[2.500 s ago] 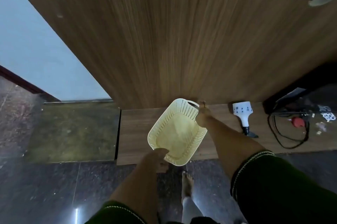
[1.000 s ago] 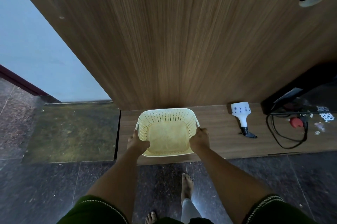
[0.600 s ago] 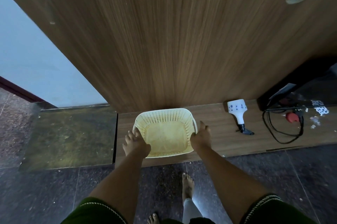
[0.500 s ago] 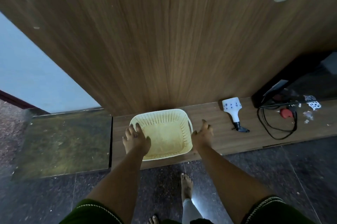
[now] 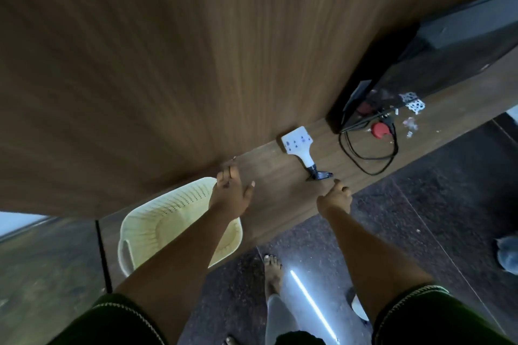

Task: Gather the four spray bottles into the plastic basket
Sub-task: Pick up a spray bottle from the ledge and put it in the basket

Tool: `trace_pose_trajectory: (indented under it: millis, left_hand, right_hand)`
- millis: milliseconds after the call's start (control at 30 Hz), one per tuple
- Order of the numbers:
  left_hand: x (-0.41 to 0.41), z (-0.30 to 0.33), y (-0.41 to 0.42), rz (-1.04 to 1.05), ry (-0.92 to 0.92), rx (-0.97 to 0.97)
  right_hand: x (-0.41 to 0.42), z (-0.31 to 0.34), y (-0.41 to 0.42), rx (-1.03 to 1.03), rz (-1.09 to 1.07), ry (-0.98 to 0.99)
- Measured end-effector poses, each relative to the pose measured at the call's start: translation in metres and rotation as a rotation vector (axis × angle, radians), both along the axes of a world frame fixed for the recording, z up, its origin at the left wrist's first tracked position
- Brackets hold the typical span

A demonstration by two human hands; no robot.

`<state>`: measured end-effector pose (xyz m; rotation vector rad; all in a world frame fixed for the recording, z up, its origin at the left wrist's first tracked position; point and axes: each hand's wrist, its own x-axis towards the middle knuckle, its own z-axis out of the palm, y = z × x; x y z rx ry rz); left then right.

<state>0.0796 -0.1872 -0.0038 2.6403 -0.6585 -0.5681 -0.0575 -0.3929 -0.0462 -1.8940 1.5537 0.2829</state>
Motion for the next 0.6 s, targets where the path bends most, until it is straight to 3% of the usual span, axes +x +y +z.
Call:
trace_pose_trajectory:
  millis: [200, 400, 600]
  left_hand:
    - [0.034, -0.030, -0.096, -0.179, 0.039, 0.114]
    - [0.063, -0.059, -0.182, -0.300, 0.001, 0.094]
    - [0.070, -0.085, -0.218, -0.291, 0.131, 0.098]
  right_hand:
    - [0.028, -0.028, -0.047, 0.225, -0.121, 0.088]
    - [0.054, -0.064, -0.079, 0.396, -0.508, -0.169]
    - [0.065, -0.083, -0.079, 0.474, -0.802, -0.372]
